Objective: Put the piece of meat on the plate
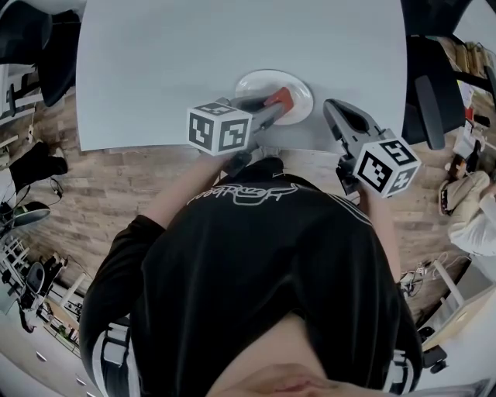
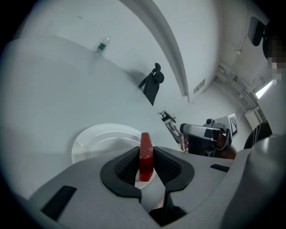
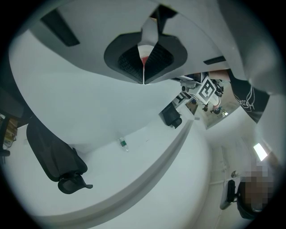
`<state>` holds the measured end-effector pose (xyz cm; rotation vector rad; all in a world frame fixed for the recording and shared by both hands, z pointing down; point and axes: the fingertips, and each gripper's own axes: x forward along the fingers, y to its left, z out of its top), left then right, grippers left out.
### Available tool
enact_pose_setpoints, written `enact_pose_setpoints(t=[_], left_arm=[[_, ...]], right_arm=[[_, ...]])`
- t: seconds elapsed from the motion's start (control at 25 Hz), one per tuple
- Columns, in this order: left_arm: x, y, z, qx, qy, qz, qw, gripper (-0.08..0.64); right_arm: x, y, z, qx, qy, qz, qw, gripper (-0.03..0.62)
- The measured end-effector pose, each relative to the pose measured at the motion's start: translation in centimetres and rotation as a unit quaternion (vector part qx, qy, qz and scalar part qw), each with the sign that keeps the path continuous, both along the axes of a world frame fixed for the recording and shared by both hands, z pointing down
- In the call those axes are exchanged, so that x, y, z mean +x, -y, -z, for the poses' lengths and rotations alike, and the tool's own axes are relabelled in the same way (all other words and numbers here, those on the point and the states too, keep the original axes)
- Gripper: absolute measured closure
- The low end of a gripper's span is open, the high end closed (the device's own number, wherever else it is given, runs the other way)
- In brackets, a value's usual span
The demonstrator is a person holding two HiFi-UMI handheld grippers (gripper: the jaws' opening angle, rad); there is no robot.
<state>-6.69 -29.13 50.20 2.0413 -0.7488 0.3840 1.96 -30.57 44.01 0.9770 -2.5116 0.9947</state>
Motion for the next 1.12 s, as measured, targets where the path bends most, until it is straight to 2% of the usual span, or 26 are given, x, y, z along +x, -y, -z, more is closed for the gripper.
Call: enact_pose_setpoints(t=[0.28, 0.44, 0.8, 1.0, 1.12], left_arm=[[0.3, 0.3, -0.1, -0.017, -0.009, -0.013, 0.9997, 0.466], [0.2, 0.5, -0.3, -0.014, 0.001, -0.020, 0.9997, 0.463], [0.1, 0.8, -0.5, 0.014, 0.041, -0.034, 0.9985, 0.442], [0.0, 1.1, -0.5, 0.048, 0.078, -0.044, 0.9949, 0.418], [0.0, 1.4, -0.6, 0.054, 0.086, -0.041, 0.9940, 0.408]], right_arm=[[0.1, 0.5, -0.2, -0.004, 0.006, -0.002, 1.000, 0.578], [0.1, 0.7, -0.4, -0.006, 0.005, -0.003, 1.000, 0.578], [-0.2, 1.1, -0.6, -0.008, 0.007, -0.001, 1.000, 0.578], [-0.4, 1.5, -0.7, -0.008, 0.009, 0.000, 1.000, 0.578], [-0.2, 1.7, -1.0, -0.012, 0.010, -0.002, 1.000, 0.578]])
